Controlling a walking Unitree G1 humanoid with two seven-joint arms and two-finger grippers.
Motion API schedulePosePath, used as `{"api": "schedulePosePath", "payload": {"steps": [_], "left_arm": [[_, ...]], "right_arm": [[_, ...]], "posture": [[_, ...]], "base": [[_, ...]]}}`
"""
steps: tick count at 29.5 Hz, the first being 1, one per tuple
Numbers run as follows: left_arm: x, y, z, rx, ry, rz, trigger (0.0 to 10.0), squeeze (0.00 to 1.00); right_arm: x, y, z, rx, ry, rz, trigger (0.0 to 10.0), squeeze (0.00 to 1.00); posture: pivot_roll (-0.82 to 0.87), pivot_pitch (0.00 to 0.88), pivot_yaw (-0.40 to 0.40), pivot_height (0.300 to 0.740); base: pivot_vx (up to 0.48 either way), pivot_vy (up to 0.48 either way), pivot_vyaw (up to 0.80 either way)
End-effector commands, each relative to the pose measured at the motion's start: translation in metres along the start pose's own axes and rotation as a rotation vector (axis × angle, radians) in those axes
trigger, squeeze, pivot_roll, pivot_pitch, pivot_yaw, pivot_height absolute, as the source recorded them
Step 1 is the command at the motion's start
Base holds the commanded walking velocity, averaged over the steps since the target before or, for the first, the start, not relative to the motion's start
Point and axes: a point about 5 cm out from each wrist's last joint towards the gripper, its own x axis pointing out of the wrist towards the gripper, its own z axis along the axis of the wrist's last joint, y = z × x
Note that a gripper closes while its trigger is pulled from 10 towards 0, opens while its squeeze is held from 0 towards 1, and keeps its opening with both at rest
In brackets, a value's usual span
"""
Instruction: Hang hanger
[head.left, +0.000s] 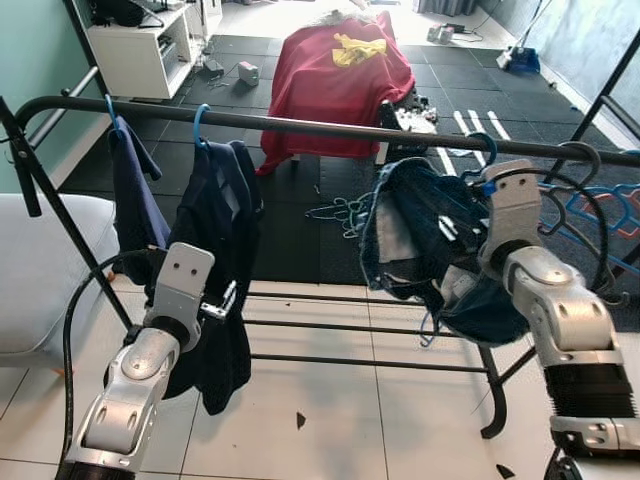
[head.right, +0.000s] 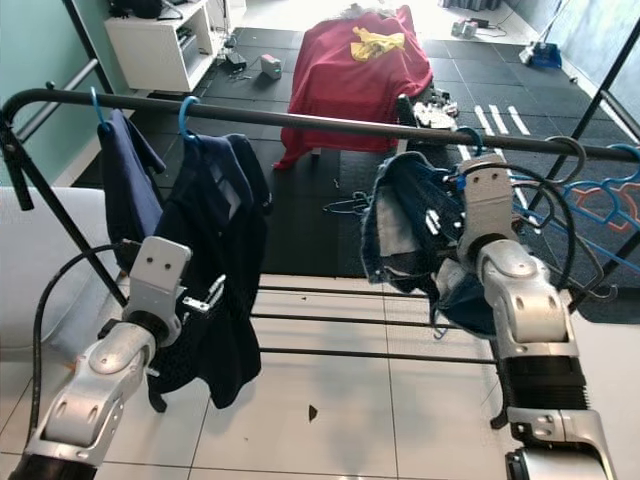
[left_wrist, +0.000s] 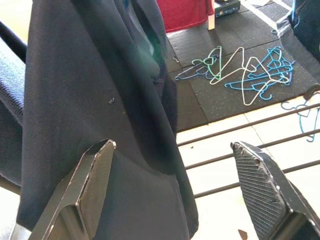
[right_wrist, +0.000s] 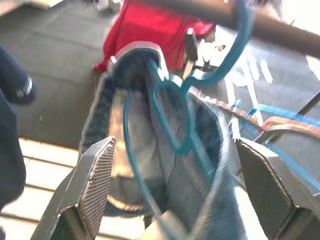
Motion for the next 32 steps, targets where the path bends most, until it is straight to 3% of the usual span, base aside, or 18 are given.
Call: {"api": "schedulePosePath", "payload": {"steps": [1,7,8,9,10,11,13,15,29,30,32], "left_arm": [[-0.001,-0.002,-0.004,0.013,0.013,-0.014,10.0,0.00],[0.002,-0.005,-0.003,0.013,0.008,-0.023,10.0,0.00],[0.002,-0.005,-0.002,0.012,0.006,-0.025,10.0,0.00],[0.002,-0.005,-0.002,0.012,0.006,-0.025,10.0,0.00],[0.002,-0.005,-0.002,0.013,0.005,-0.026,10.0,0.00],[0.002,-0.005,-0.002,0.013,0.005,-0.026,10.0,0.00],[0.001,-0.004,-0.002,0.015,0.005,-0.024,10.0,0.00],[0.001,-0.002,-0.003,0.016,0.008,-0.021,10.0,0.00],[0.001,-0.002,-0.003,0.015,0.008,-0.017,10.0,0.00],[0.001,-0.002,-0.003,0.015,0.008,-0.017,10.0,0.00],[0.001,-0.002,-0.003,0.015,0.008,-0.017,10.0,0.00]], "right_arm": [[-0.004,-0.003,0.004,0.018,-0.035,0.013,10.0,0.00],[-0.007,-0.013,0.001,-0.033,0.016,-0.040,10.0,0.00],[-0.007,-0.014,-0.010,-0.050,0.091,-0.048,10.0,0.00],[-0.007,-0.014,-0.010,-0.050,0.091,-0.048,10.0,0.00],[-0.009,-0.012,-0.025,-0.051,0.178,-0.042,10.0,0.00],[-0.009,-0.012,-0.025,-0.051,0.178,-0.042,10.0,0.00],[-0.012,-0.008,-0.045,-0.044,0.298,-0.017,10.0,0.00],[-0.014,-0.003,-0.054,-0.026,0.351,-0.001,10.0,0.00],[-0.011,-0.003,-0.052,0.000,0.331,-0.007,10.0,0.00],[-0.011,-0.005,-0.049,-0.001,0.320,-0.013,7.8,0.00],[-0.011,-0.005,-0.049,-0.001,0.320,-0.013,7.8,0.00]], "posture": [[-0.01,0.141,-0.071,0.740],[-0.02,0.134,-0.068,0.740],[-0.02,0.134,-0.068,0.740],[-0.02,0.134,-0.068,0.740],[-0.02,0.133,-0.068,0.740],[-0.02,0.133,-0.068,0.740],[-0.02,0.135,-0.069,0.740],[-0.02,0.138,-0.069,0.740],[-0.02,0.145,-0.070,0.740],[-0.02,0.145,-0.070,0.740],[-0.02,0.145,-0.070,0.740]], "base": [[0.000,0.000,0.00],[0.000,0.000,0.00],[0.000,0.000,0.00],[0.000,0.000,0.00],[0.000,0.000,0.00],[0.000,0.000,0.00],[0.000,0.000,0.00],[0.000,0.000,0.00],[0.000,0.000,0.00],[0.000,0.000,0.00],[0.000,0.000,0.00]]}}
